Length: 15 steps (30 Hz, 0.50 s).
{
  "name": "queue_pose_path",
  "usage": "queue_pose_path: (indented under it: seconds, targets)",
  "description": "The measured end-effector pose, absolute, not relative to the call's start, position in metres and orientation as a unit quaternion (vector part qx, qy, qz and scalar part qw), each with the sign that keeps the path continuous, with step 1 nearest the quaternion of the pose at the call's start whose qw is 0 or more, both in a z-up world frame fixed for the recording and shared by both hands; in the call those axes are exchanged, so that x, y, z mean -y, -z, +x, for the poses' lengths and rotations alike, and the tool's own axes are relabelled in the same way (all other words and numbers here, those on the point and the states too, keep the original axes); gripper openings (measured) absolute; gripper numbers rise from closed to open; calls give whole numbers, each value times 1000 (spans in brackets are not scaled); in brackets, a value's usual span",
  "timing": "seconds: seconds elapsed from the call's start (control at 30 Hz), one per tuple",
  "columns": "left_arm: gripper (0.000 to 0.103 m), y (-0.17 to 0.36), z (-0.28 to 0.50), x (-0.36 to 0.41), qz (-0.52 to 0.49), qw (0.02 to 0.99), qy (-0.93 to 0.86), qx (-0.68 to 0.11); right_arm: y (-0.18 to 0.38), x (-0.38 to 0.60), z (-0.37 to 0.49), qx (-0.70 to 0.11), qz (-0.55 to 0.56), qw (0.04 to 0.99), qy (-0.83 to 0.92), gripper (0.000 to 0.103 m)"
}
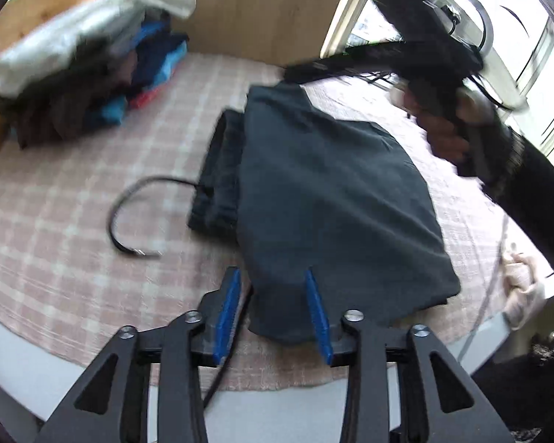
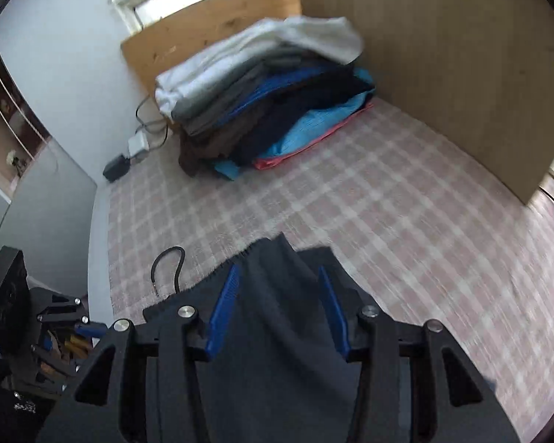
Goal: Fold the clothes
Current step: 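Grasp the sweatpants bundle edge with the left gripper while the right gripper grasps it too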
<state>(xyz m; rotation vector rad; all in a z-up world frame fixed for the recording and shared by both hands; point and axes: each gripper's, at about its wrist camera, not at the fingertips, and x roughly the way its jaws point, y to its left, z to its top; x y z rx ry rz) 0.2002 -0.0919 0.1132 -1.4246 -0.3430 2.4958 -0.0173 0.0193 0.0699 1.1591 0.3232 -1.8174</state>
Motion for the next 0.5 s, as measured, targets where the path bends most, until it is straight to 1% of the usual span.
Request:
queue_pose_path:
  seconds: [0.03,0.1,0.13,0.17,0.2,0.23,0.27,0.43,0.5]
  targets:
    - [41,-109,200,90,-490,128,-854,122,-65,-7,-21,-151,479,458,734,53]
    - [41,-101,200,88,-492,140,-849,133,-55,7,-22,-186,491,450,722,54]
    - [40,-99,199,87,-493,149,-846,140,-50,11,-22,-193,498,449,716,52]
    - [37,-96,199,86,-492,155,-844,143,-46,12,-24,-190,507,452,709,47]
    - [32,-93,198,84,-492,161,-843,146,-43,11,-25,-182,515,454,703,20]
    - [14,-91,197,84,-492,165,-842,148,-41,10,-27,-176,522,456,699,5]
    - [4,-91,194,84,-491,166,-843,146,-42,8,-28,-173,521,454,702,5]
    - [4,-109,182,96,-470,146,-861,130,-55,-6,-38,-155,486,430,745,4]
    - [8,-108,172,101,-476,132,-862,118,-52,-7,-51,-144,492,414,752,4]
